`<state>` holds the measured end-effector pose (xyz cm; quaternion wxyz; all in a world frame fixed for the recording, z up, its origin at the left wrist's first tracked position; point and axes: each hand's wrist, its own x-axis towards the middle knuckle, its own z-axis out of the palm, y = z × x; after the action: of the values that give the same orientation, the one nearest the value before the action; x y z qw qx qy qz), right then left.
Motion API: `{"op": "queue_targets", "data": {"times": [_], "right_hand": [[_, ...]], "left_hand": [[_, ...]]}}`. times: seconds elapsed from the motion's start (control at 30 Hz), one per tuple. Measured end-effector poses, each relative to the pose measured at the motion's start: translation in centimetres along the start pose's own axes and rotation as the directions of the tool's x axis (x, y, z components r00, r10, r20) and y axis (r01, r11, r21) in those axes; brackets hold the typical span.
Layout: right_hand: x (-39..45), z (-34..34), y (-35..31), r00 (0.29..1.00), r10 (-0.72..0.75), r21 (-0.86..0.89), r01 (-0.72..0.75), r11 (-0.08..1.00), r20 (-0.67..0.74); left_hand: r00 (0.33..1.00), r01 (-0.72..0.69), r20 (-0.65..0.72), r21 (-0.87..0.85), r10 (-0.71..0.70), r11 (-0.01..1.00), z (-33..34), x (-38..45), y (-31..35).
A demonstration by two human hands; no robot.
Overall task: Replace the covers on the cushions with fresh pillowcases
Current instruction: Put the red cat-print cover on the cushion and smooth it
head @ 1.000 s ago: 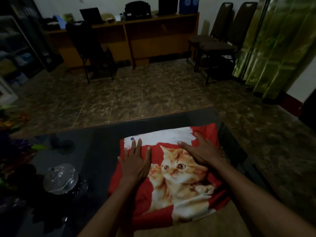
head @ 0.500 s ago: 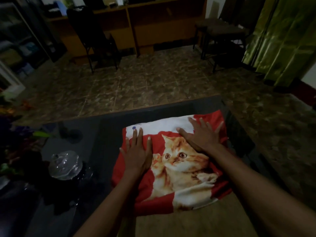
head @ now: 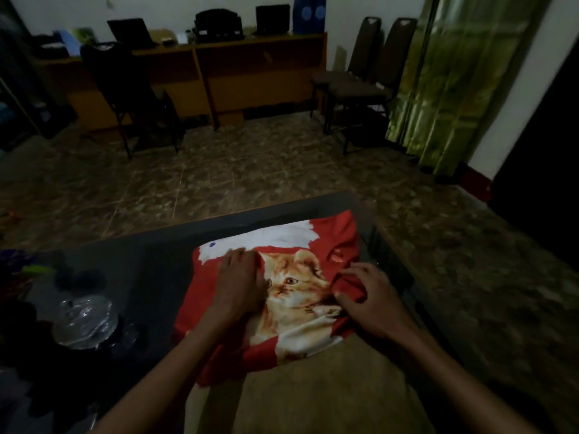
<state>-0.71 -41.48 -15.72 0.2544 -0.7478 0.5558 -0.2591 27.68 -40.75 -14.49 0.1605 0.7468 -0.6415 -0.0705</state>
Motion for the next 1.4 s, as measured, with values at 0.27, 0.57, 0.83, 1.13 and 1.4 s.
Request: {"op": "queue_targets", "data": {"times": [0.27,0.57,0.83,1.13,1.4], "right_hand": [[-6.0,-0.2,1.2,0.985,0.154,0.118,-0.144,0.983,-0.076],[-7.6,-1.1,1.0,0.923,0.383,0.259,-0.362,0.896,-0.034],[-7.9,-0.6,0.3,0.785,0.533,0.265,-0.612,0.745,0.316],[-8.2,-0.9,0.1,0.767,0.548,0.435,-0.641,0.632,0.334],[-6.1,-1.8,-2.1,0.93,0.324,0.1,-0.311,0.945,-0.172]], "left_hand": [[0.777,-0.613,0.221,0.052,0.589,0.788,1.3,-6.1,12.0],[0.883,-0.465,0.008,-0.125,0.47,0.876,0.8,-7.9,12.3],[0.862,-0.506,0.062,0.073,0.502,0.86,1.1,-8.4,11.2],[0.916,-0.398,0.062,0.012,0.397,0.917,-0.4,-7.9,11.8],[0.868,-0.481,0.093,-0.084,0.487,0.873,-1.7,-9.6,12.0]]}}
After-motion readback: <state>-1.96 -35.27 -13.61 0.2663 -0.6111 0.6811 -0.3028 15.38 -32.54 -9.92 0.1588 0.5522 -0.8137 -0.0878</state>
